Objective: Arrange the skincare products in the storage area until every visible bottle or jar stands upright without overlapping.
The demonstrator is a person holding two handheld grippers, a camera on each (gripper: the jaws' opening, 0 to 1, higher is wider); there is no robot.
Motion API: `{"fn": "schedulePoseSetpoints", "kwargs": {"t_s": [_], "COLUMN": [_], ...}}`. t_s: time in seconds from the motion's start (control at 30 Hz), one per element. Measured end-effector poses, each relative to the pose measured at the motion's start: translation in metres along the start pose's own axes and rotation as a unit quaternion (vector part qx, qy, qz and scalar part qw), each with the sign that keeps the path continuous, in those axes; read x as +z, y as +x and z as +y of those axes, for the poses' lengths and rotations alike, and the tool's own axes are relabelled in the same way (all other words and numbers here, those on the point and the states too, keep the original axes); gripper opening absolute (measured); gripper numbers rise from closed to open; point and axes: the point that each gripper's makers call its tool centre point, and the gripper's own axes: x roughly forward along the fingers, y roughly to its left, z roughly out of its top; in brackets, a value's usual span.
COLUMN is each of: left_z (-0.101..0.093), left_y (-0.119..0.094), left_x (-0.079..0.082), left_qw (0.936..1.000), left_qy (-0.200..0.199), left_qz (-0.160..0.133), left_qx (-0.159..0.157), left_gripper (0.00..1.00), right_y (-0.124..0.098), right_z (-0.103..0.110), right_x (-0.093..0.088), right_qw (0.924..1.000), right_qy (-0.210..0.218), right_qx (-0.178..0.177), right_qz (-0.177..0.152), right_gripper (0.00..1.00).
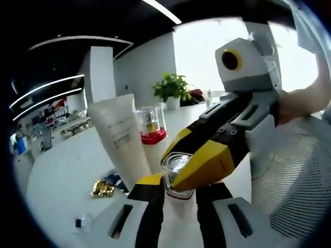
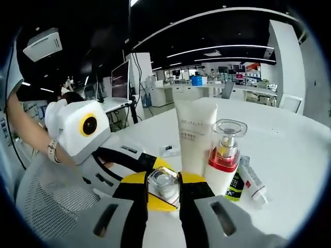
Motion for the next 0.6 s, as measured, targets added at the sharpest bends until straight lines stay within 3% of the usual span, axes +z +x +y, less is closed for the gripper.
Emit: {"fn": "schedulePoseSetpoints", "kwargs": {"t_s": [0.13,0.2,0.27,0.6], "left_z": [0.001,-0.001,-0.004,-0.003], "left_y": [0.000,0.001,0.001,0.002], "left_x": [-0.003,-0.011,-0.013,-0.021], "left_qw": [1.0000,0.9995,0.9990,0.9982], "left_qy": [-0.003,0.007,0.019,0.015], "left_qz": [0.008,0.028,0.038,0.057], "left_qx": [-0.004,-0.010,-0.012,-0.013], "left_gripper": [0.23,0.24,0.20,0.19], "right_y": [-0.001,-0.001,-0.002,-0.002], "right_z": [-0.004,-0.004,-0.006,-0.005], "right_x": [0.000,0.000,0.001,-0.003], "right_qw": [1.0000,0.9999,0.9998,0.9998], "right_qy": [0.001,0.000,-0.008,-0.006], "right_qx": [-0.008,-0.011,-0.020,-0.018], "right_qz": [-0.001,-0.001,0.000,0.006], "right_gripper": [0.22,0.22,0.22,0.22]}}
